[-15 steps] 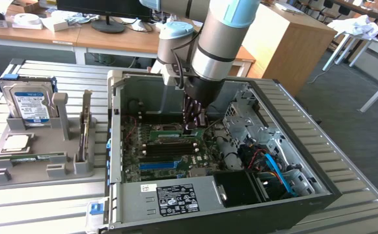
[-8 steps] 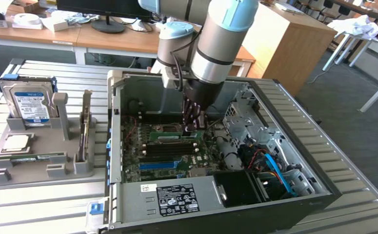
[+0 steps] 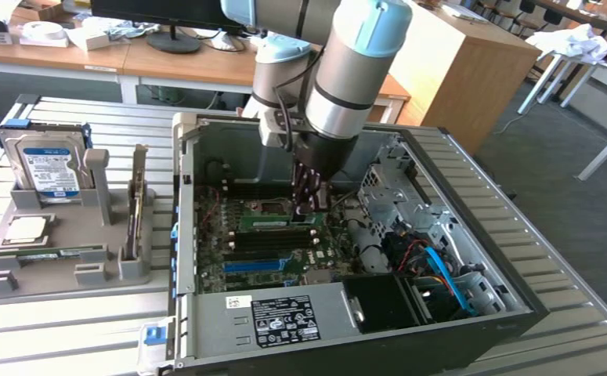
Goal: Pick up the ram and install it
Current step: 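Insert the ram into the slot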
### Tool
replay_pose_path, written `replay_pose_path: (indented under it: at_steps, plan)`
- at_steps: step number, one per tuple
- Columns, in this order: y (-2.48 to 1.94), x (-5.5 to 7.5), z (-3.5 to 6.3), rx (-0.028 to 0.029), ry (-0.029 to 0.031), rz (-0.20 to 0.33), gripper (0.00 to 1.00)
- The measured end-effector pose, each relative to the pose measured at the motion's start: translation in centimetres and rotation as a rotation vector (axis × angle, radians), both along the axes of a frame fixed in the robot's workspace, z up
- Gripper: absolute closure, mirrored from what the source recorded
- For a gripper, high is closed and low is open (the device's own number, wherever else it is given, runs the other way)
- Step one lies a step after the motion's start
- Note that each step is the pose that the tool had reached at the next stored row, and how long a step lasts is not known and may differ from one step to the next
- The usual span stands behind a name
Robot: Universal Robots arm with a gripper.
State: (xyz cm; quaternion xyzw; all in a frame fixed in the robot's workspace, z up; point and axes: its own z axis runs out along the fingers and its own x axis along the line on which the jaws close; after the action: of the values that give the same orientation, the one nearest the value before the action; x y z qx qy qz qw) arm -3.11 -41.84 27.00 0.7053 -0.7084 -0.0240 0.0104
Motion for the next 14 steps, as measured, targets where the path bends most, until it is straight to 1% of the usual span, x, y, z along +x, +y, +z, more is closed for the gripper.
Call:
replay_pose_path:
  at_steps: [14]
  plan:
    - [0.00,0.00,-0.30,0.0000,0.0000,0.000,0.88]
